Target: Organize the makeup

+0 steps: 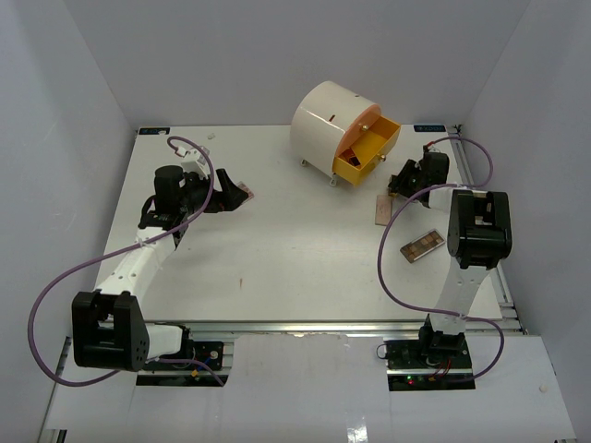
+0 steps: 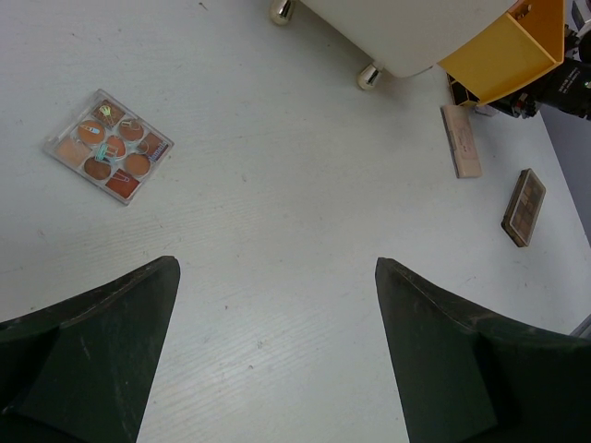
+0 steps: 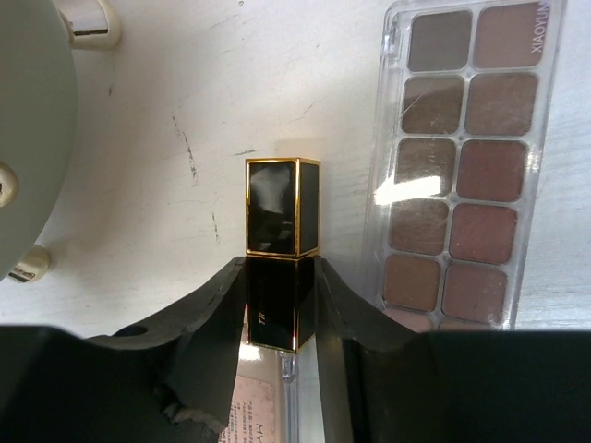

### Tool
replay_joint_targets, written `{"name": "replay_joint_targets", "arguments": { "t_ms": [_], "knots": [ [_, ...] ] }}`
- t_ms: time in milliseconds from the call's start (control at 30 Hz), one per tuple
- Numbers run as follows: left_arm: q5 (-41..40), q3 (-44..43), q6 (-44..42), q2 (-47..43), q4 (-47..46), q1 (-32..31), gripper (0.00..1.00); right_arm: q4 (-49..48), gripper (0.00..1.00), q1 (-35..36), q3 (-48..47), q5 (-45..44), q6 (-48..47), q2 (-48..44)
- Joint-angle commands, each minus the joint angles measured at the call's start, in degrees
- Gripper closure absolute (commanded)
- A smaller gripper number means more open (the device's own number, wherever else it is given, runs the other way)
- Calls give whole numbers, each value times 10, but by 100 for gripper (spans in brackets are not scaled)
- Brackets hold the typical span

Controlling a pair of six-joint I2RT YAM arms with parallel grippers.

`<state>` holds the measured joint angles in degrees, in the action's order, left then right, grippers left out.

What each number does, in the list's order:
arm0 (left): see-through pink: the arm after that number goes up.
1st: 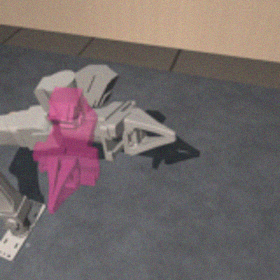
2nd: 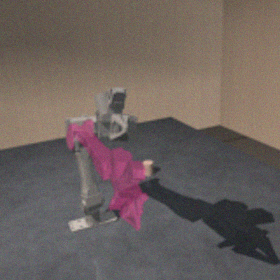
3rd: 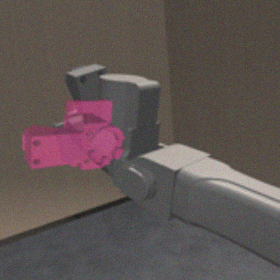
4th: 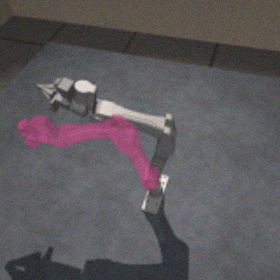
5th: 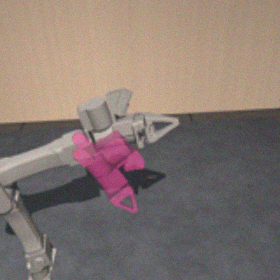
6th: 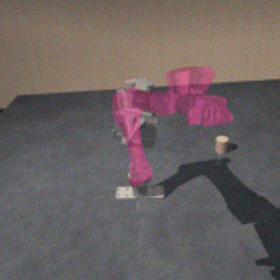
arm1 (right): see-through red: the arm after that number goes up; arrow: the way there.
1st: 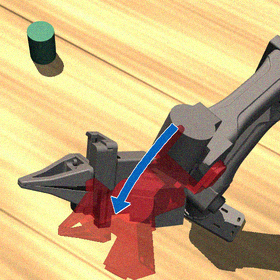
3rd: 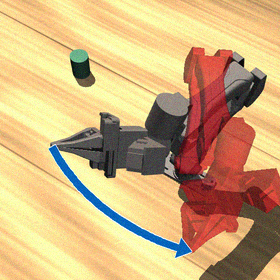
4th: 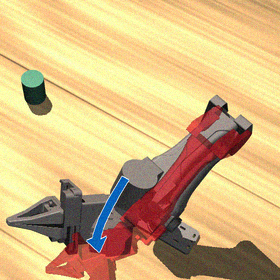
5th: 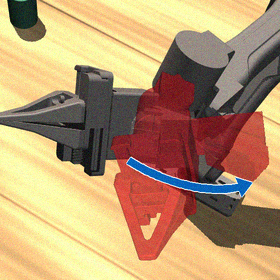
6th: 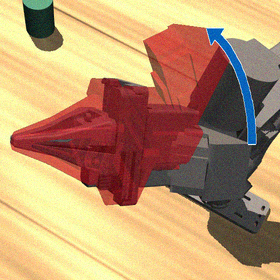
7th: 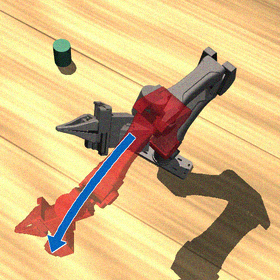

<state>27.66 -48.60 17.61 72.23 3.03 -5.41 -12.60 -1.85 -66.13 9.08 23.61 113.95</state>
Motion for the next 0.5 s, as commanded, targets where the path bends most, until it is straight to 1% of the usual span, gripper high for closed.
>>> {"name": "replay_joint_targets", "arguments": {
  "t_ms": [0,200,333,467],
  "knots": [
    [11,-19,-3,-28,-2,0,2,26,65,1,-18,-12,-19,0],
    [10,-18,-3,-30,-2,0,2,6,70,1,-1,8,-29,-41],
    [10,-18,-3,-32,-3,0,2,-41,76,1,46,19,-45,-124],
    [14,-19,-1,-34,-4,0,2,-70,79,1,96,18,-66,-220]
  ]
}}
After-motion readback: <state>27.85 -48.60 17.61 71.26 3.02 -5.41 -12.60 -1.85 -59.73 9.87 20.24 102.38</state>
